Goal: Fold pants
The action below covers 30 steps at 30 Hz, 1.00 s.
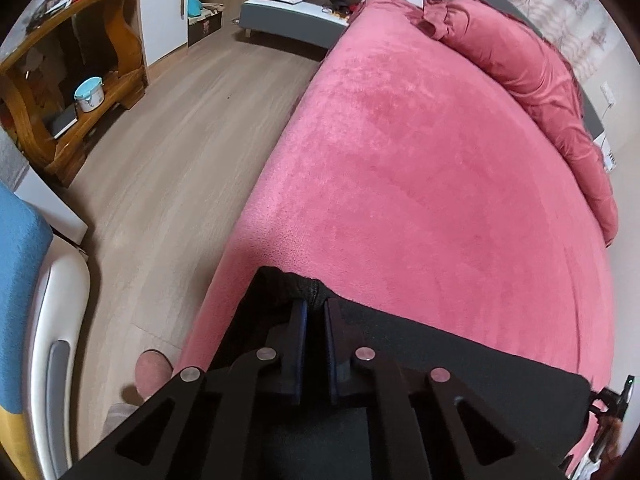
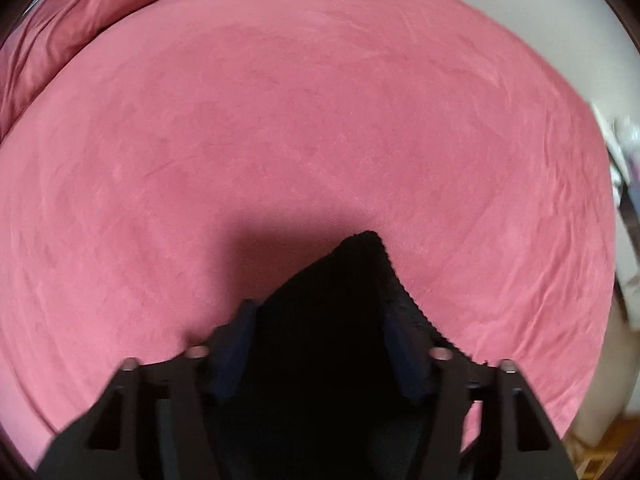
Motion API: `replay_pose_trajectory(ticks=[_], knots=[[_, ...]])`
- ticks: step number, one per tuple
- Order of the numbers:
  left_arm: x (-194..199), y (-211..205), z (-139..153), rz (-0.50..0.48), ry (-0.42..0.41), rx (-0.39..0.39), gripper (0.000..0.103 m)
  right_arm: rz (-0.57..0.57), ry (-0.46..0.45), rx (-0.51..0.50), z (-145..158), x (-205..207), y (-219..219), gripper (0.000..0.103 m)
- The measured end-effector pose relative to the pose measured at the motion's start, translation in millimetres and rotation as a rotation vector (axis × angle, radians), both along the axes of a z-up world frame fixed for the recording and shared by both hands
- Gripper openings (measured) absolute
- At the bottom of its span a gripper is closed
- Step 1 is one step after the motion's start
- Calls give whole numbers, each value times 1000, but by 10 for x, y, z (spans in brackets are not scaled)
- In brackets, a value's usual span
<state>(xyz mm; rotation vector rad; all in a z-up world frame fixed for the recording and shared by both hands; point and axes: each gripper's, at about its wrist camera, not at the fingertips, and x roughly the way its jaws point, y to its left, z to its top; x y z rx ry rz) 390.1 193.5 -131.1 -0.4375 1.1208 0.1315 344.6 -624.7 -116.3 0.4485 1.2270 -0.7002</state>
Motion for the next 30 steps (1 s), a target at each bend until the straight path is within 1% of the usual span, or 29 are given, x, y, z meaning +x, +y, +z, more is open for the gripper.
replay_pose_trajectory(ticks=[1,2,4,5,6,9,11,13,14,18,19,20,21,23,24,26,27,28,30], knots=[[-28,5,31,1,-12,-4,7,17,-14,1,34,-20,11,18],[-65,15,81,2,-34,-10,7,23,-42,17,84,-60,22,14],[-130,25,156,10,-66,-23,7,17,-91,58,181,-176,11,11],[-183,33,209,16,-86,-36,7,12,-117,75,259,-325,-18,11],[-249,43,272,22,-110,-51,7,8,-134,86,239,-334,27,11],[-459,81,452,37,-175,-81,6,-18,-227,132,375,-542,-54,10],[-663,115,585,49,-230,-120,6,-25,-298,159,502,-708,-86,10],[-850,159,679,61,-267,-158,6,-25,-382,186,562,-762,-39,10],[-977,184,729,66,-289,-185,6,-24,-424,199,602,-869,-44,10],[-1409,243,832,65,-349,-252,6,-14,-579,246,714,-1301,-126,10],[-1528,258,842,67,-361,-271,3,-7,-614,254,709,-1406,-155,10],[-1692,293,853,78,-379,-293,0,-3,-645,261,720,-1526,-157,10],[-1794,320,856,90,-393,-304,0,0,-669,270,738,-1636,-127,10],[-2112,450,844,132,-434,-356,0,-4,-714,299,704,-1849,-166,10],[-2214,496,830,144,-440,-366,0,-6,-729,318,644,-1950,-184,10],[-2440,592,741,171,-425,-368,0,2,-740,331,569,-2147,-173,10],[-2514,613,671,173,-406,-378,0,4,-736,327,519,-2173,-184,10],[-2571,592,576,159,-360,-390,0,-6,-724,318,485,-2230,-185,6],[-2618,508,500,129,-309,-376,0,-58,-707,335,364,-2336,-245,5]])
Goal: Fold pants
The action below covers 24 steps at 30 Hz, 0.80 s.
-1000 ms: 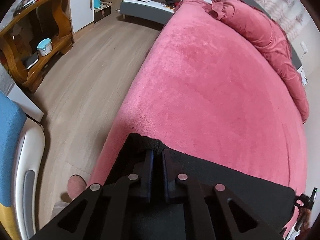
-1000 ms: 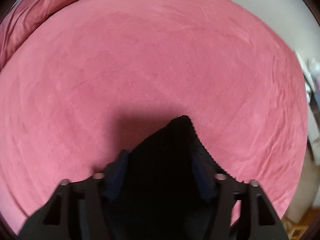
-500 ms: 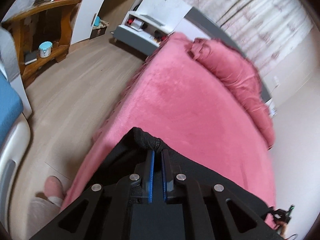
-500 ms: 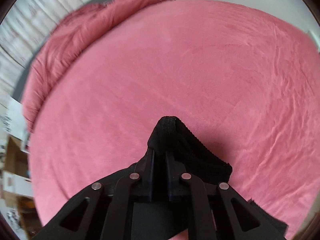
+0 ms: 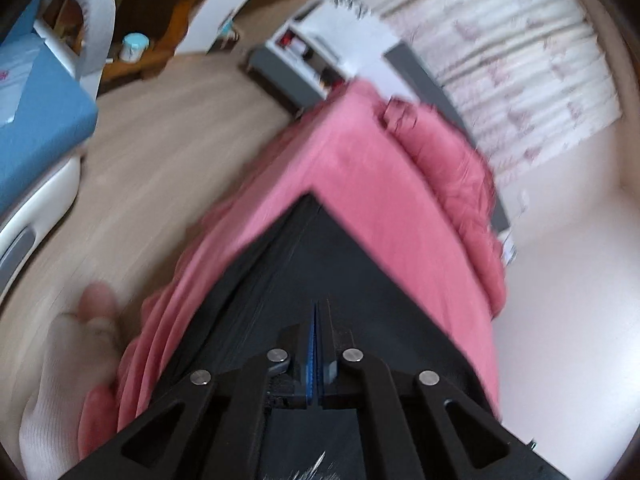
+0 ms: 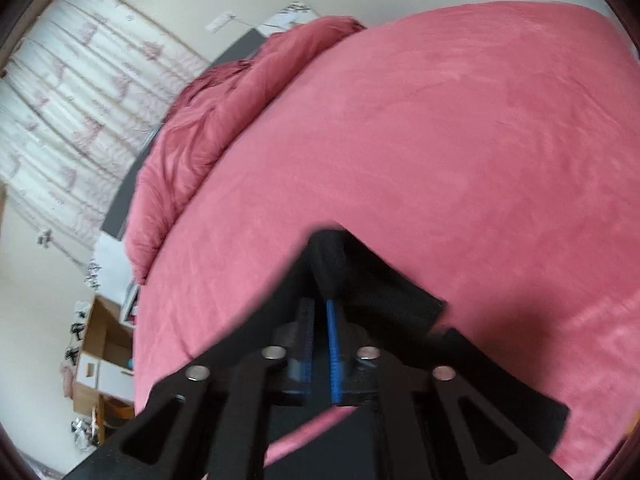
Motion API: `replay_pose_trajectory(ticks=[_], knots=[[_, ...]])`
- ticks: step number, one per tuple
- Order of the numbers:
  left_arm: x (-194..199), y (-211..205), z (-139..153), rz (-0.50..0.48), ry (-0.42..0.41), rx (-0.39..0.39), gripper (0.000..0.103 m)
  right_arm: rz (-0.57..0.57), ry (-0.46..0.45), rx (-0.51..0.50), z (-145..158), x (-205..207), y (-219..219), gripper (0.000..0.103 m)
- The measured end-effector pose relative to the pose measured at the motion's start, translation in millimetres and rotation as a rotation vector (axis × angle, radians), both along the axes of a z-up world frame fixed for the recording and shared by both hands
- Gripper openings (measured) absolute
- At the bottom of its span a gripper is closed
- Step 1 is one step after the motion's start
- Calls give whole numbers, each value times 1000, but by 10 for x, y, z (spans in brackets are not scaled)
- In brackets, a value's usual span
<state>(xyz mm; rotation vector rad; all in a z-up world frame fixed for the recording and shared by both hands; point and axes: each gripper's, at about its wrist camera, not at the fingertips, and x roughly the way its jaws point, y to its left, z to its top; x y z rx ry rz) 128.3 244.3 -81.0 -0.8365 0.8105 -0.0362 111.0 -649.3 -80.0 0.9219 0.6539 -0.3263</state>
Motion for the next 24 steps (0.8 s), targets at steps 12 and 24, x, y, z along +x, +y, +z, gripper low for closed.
replay_pose_trajectory(ticks=[12,24], knots=[[1390,-401,3,-147,84,216,37,131,119,-20,-150,426,247,59],[2863,-531,-615,-157,391,328,63,127,532,-77,-183,2160,420,59]])
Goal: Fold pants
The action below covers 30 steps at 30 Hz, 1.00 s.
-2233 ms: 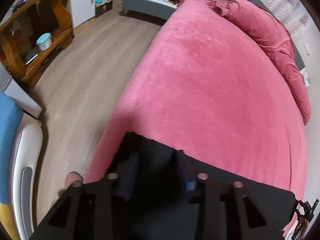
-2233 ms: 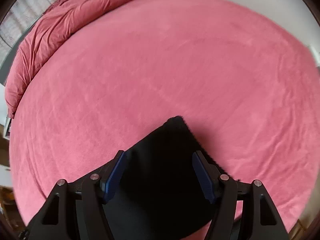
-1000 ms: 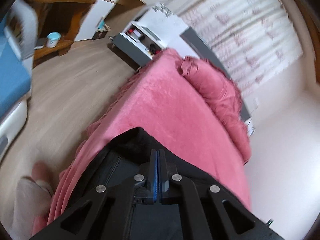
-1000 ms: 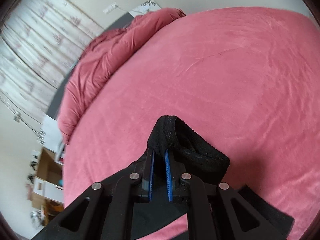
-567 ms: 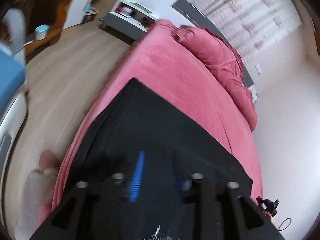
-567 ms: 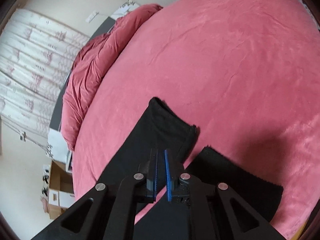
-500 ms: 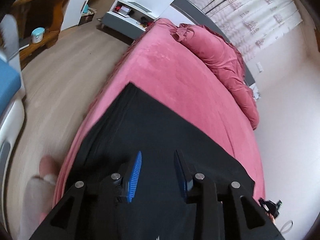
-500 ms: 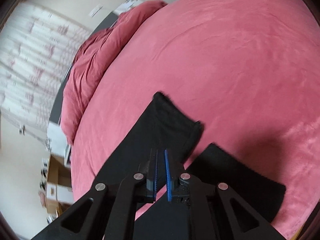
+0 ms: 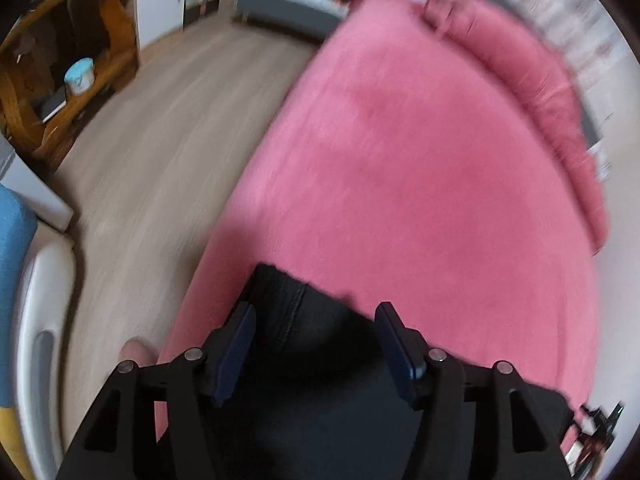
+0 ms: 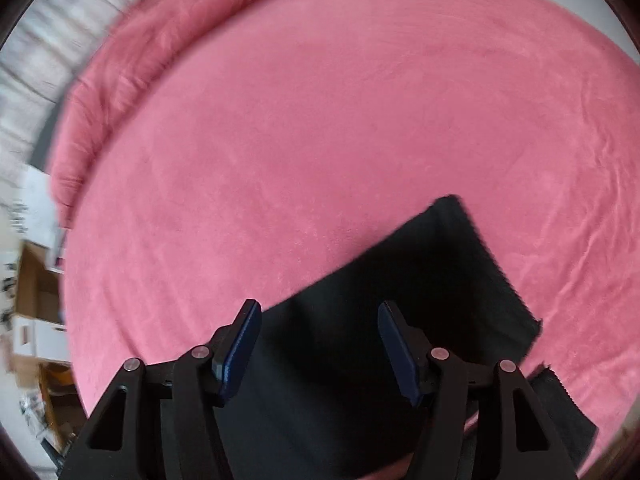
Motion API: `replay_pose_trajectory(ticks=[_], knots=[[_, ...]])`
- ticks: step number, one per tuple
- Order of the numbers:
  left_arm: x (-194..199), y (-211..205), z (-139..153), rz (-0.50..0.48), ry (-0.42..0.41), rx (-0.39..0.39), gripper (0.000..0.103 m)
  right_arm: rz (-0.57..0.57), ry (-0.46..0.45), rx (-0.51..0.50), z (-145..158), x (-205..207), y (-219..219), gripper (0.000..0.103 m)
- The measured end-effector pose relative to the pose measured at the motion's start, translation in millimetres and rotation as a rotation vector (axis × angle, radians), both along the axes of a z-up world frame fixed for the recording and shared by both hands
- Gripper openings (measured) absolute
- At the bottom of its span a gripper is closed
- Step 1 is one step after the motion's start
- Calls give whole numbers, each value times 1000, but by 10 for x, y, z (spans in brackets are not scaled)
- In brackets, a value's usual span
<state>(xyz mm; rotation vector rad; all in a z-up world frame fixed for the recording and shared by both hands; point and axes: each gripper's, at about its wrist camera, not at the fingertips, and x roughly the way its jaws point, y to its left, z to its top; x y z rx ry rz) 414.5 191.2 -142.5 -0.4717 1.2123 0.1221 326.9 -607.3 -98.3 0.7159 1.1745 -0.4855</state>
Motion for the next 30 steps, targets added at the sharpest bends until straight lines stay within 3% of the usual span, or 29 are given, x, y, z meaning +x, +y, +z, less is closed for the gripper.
replay_pose_trajectory(ticks=[4,9,10,11,13,14,17,24,30], knots=[[61,-123,-84,-54,-7,120,63,-32,121,12,-190,289,72,59],[8,-203,-116,-16,-54,145,60,-30,206,-101,-315,451,249,59],[-6,-220,-114,-20,-60,150,47,-9,212,-138,-305,469,307,54],[-36,-241,-114,-26,-66,155,36,15,213,-170,-293,470,358,39],[-109,-263,-70,-47,-84,148,12,64,199,-199,-254,458,424,19],[-153,-279,-35,-64,-99,133,10,75,186,-194,-231,433,434,12],[-263,-280,112,-70,-161,114,8,35,93,-124,-113,268,333,7],[-912,-106,729,-31,-370,12,7,-18,-161,-6,270,-279,215,7],[-1544,69,1045,9,-472,-122,7,-39,-349,87,515,-951,180,7]])
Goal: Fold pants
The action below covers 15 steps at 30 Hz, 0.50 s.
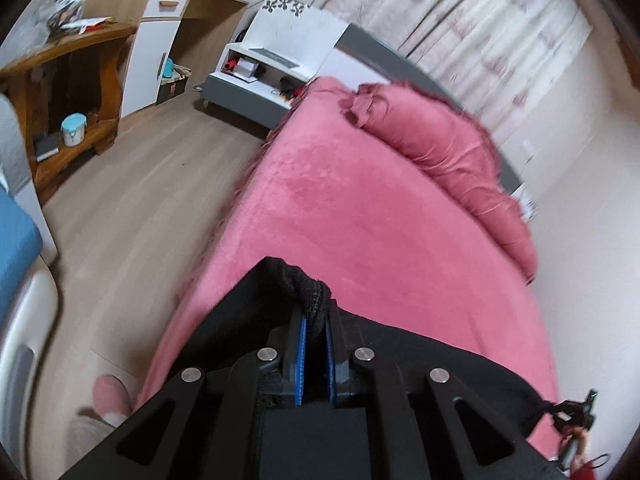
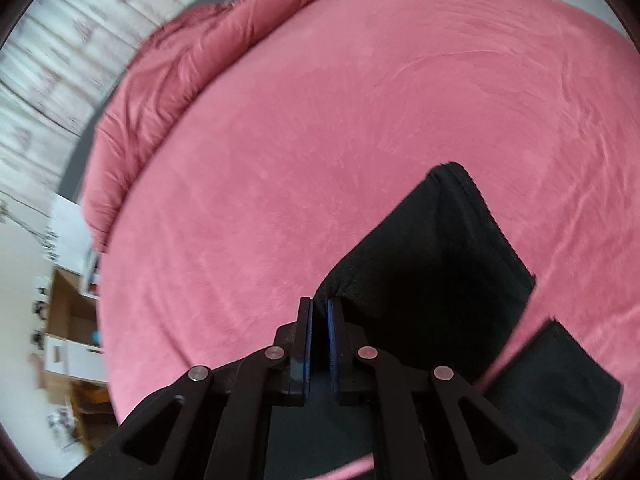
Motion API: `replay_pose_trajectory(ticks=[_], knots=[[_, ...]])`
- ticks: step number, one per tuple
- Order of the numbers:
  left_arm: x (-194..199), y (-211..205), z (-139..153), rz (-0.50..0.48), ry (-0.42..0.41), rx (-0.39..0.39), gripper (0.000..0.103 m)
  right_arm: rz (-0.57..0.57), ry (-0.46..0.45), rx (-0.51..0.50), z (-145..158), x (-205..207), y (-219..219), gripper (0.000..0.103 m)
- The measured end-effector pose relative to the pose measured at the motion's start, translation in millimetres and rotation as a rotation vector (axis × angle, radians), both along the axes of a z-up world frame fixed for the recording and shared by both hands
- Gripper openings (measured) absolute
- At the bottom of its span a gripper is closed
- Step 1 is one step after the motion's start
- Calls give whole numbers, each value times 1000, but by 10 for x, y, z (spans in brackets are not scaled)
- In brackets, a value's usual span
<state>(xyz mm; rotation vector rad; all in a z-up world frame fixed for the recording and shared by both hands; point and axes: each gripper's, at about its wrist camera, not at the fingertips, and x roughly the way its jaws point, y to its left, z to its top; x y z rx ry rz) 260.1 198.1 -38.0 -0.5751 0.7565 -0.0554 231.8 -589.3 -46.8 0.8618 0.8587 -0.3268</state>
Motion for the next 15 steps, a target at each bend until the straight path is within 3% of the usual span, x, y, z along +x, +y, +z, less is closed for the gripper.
replay_pose_trajectory(ticks=[9,13,15], knots=[[-1199,253,39,72,-131,-197,7,-4,-239,69,171,-1094,38,7],[-1736,416,-162,142,-148,-328,7,0,-312,142,27,-1635,38,7],[-1934,451,-273,161,-137,-351,7,2,-315,155,-67,-1865,33,6]])
